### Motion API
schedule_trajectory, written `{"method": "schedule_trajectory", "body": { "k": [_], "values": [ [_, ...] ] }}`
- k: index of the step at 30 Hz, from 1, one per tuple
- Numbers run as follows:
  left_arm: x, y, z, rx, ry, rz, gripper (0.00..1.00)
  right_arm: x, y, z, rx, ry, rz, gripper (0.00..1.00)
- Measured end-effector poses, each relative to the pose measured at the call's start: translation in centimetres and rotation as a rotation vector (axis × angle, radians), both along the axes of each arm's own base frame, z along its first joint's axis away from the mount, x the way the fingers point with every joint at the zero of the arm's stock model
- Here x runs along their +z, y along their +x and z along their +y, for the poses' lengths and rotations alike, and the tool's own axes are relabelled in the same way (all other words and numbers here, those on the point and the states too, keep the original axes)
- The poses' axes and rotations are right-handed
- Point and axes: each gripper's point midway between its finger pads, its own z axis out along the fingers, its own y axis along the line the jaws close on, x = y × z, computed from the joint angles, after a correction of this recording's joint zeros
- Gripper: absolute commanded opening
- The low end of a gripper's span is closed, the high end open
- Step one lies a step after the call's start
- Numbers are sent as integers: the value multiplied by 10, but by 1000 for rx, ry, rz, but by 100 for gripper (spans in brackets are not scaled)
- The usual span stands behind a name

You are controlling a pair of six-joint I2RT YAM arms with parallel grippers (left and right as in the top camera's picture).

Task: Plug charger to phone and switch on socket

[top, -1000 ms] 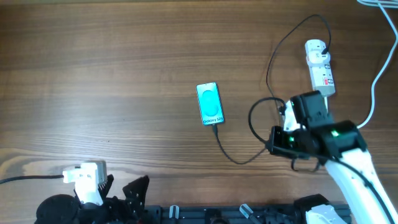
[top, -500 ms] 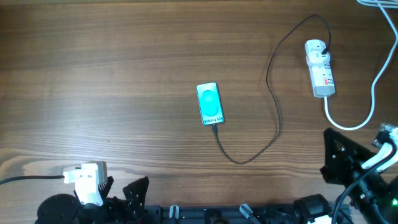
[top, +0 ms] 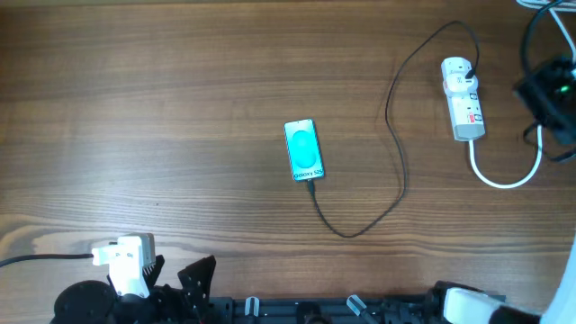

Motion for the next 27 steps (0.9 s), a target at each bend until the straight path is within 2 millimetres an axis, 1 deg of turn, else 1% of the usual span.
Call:
{"method": "schedule_trajectory", "body": {
  "k": [1, 3, 5, 6, 7, 9, 11, 12, 14, 17, 19, 21, 23, 26, 27],
  "values": [
    [0, 0, 0, 0, 0, 1, 100, -16, 8, -13, -12, 52, 38, 5],
    [0, 0, 0, 0, 0, 1, 100, -43, 24, -23, -1, 110, 102, 5],
    [0, 0, 0, 0, 0, 1, 100, -81, 42, -36, 10, 150, 193, 5],
    [0, 0, 0, 0, 0, 1, 100, -96, 51, -42, 11, 161, 221, 5],
    [0, 0, 0, 0, 0, 1, 100, -105, 61, -46, 19, 162, 222, 5],
    [0, 0, 0, 0, 0, 2, 100, -131, 79, -52, 33, 175, 251, 5],
    [0, 0, 0, 0, 0, 0, 100, -148, 93, -58, 32, 178, 255, 5],
    [0, 0, 0, 0, 0, 1, 100, -172, 104, -62, 30, 195, 282, 5],
    [0, 0, 0, 0, 0, 2, 100, -213, 116, -64, 34, 233, 336, 5],
    [0, 0, 0, 0, 0, 1, 100, -243, 128, -66, 33, 260, 354, 5],
    [0, 0, 0, 0, 0, 1, 100, -247, 138, -64, 25, 294, 320, 5],
    [0, 0, 0, 0, 0, 1, 100, -257, 144, -62, -15, 341, 312, 5],
    [0, 0, 0, 0, 0, 1, 100, -267, 144, -61, -29, 358, 325, 4],
    [0, 0, 0, 0, 0, 1, 100, -292, 144, -61, -55, 388, 366, 5],
    [0, 0, 0, 0, 0, 1, 100, -295, 145, -61, -57, 390, 368, 5]
  ]
}}
